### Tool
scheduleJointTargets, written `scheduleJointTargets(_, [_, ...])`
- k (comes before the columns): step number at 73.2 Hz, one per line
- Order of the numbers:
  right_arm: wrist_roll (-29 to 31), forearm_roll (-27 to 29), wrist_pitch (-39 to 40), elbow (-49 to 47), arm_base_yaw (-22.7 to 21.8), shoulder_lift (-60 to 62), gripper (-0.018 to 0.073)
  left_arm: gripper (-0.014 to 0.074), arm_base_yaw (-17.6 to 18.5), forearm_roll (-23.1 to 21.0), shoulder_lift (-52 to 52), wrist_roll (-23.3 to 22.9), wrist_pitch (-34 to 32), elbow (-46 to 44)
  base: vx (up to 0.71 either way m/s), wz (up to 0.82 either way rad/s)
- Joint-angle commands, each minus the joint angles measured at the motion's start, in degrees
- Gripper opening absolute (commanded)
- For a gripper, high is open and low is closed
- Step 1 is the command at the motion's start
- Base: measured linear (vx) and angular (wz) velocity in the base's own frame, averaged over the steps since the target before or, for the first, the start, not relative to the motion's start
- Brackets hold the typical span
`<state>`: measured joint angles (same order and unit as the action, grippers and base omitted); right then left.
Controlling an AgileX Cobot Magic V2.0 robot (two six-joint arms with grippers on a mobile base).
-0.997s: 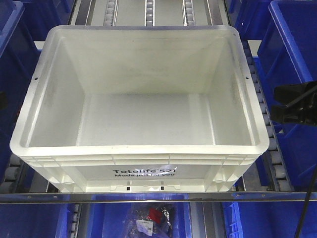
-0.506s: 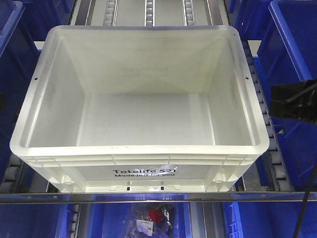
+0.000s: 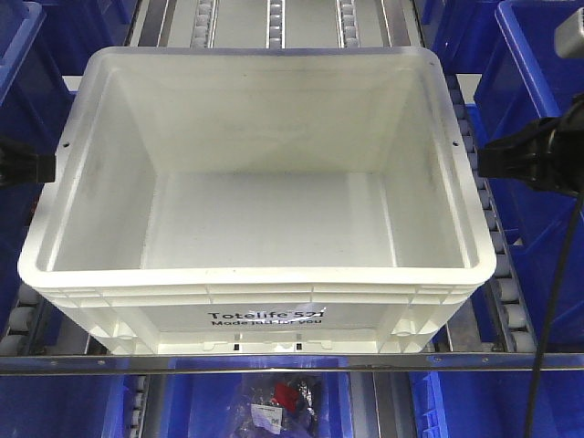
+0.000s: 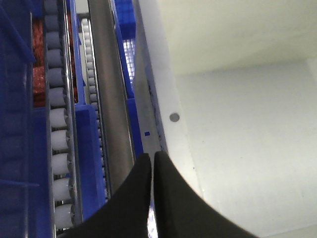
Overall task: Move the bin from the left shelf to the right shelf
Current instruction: 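Lower both grippers toward the side walls of the white crate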
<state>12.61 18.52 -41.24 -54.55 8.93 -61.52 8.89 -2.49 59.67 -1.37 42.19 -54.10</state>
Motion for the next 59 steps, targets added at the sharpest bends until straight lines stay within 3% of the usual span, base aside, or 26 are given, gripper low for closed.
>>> scheduleJointTargets(1, [-0.1,0.4,2.5,-2.2,-0.1,-0.3,-0.0005,0.0004,0.3,-0.6,-0.6,-0.5,-3.2,-2.0,0.00,0.00])
scheduleJointTargets(13, [0.2,-0.2,3.3,-2.2,-0.1,-0.5,0.0013,0.0016,0.3,-0.6,-0.6,-0.5,-3.6,-2.0,0.00,0.00])
scheduleJointTargets(22, [0.2,-0.2,3.1,-2.2,-0.1,-0.5,0.0087,0.0079,0.3,-0.6,-0.6,0.0,-3.7,-2.0,0.00,0.00])
scheduleJointTargets(30, [0.3,-0.2,2.9,-2.2,-0.1,-0.5,0.0216,0.0187,0.3,-0.7,-0.6,1.8,-3.8,-2.0,0.00,0.00])
scheduleJointTargets(48, [0.3,-0.2,2.9,-2.2,-0.1,-0.5,0.0599,0.0472,0.3,-1.1,-0.6,2.0,-4.0,-2.0,0.00,0.00])
scheduleJointTargets(59, [0.3,-0.2,2.9,-2.2,-0.1,-0.5,0.0687,0.0520,0.3,-1.1,-0.6,2.2,-4.1,-2.0,0.00,0.00])
